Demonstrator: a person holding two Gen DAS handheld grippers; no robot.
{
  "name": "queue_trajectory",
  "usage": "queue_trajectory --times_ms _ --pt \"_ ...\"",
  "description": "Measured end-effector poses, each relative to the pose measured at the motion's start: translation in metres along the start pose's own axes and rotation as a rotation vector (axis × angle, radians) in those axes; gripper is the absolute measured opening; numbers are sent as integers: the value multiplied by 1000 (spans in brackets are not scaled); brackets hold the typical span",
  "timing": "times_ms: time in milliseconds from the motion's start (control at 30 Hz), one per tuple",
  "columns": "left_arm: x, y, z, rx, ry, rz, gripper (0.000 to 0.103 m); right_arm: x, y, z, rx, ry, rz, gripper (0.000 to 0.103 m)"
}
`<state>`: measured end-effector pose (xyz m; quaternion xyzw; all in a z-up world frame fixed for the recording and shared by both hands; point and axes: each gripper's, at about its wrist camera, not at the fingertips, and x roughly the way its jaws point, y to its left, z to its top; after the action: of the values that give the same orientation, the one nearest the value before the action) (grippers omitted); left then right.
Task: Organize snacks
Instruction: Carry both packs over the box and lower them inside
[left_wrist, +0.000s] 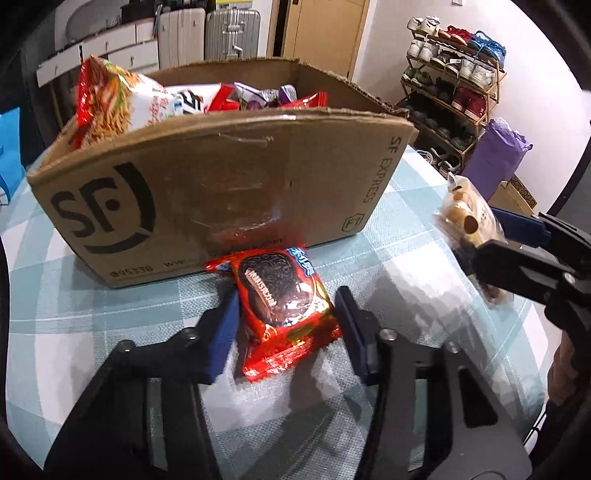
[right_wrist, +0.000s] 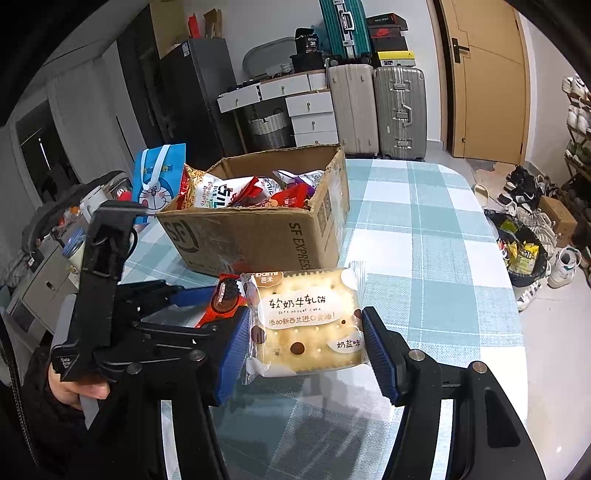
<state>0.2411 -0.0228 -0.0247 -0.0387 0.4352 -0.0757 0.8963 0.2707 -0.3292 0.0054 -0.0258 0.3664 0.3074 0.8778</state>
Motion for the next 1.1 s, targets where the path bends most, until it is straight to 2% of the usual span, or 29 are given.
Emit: queue_trajectory --times_ms 367,900,1100 --pt "-27 3 -7 -16 -47 -18 42 -4 2 1 -6 -15 -1 61" --pt "-128 42 -21 -32 -188 -46 42 -12 16 4 -38 -65 0 61" --pt "-158 64 -13 -41 -225 -40 42 -18 29 10 -67 -107 3 61"
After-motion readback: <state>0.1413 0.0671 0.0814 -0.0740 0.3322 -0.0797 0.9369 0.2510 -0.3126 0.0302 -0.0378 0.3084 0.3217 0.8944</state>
